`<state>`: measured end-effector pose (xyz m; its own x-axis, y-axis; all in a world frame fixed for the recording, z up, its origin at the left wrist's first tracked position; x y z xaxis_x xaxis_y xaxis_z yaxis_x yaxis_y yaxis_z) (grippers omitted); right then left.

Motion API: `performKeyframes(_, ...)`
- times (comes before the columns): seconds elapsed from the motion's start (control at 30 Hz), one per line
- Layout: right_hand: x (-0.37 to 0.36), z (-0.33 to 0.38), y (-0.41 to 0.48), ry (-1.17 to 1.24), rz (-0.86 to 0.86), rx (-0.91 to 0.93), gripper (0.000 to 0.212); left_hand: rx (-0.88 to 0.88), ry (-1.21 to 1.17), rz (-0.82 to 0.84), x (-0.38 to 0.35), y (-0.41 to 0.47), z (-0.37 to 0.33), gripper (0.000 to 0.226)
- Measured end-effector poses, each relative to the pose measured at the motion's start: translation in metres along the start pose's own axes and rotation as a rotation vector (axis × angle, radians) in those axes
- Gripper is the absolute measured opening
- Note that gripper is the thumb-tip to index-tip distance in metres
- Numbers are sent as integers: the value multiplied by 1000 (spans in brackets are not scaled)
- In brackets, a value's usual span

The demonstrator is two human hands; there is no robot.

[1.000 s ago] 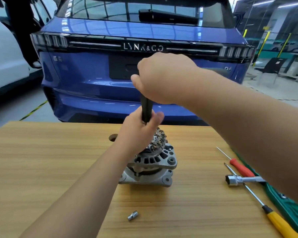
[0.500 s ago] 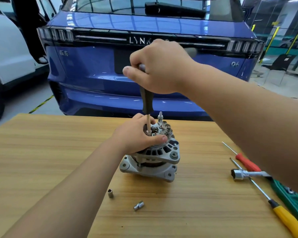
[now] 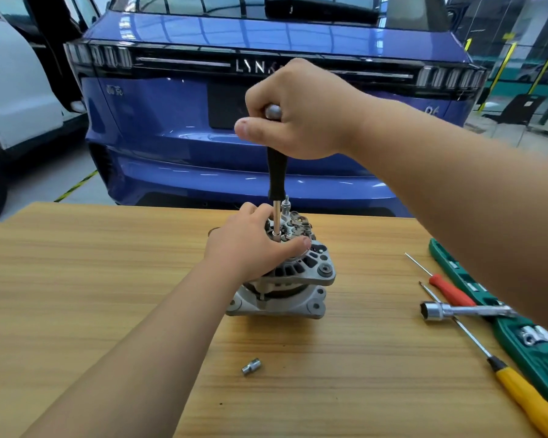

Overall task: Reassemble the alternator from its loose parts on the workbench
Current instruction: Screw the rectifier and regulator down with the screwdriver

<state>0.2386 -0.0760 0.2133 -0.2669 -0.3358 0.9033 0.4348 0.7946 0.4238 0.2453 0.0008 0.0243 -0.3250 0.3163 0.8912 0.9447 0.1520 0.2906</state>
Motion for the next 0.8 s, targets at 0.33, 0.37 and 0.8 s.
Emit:
performKeyframes(0.33, 4, 4, -12, -130, -67, 76, 41, 66, 86, -18, -4, -3, -6, 94)
performKeyframes(0.37, 4, 10, -17, -49, -64, 178, 39, 46, 68, -6, -2, -2, -6, 93)
performKeyframes(0.8, 7, 17, -24, -49, -119, 223, 36, 75, 81, -8, -4, -3, -9, 96)
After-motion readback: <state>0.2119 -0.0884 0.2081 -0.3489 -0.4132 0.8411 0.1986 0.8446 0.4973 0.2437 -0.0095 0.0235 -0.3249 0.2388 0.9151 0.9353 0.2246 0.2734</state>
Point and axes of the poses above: each hand's wrist, its own y-axis towards the middle knuckle, its own x-axis out of the back of the hand, z = x × y, the point moved 6 cm from there along y, towards the middle knuckle, and after that the axes turned 6 degrees about -x, right-handed, at the moved point
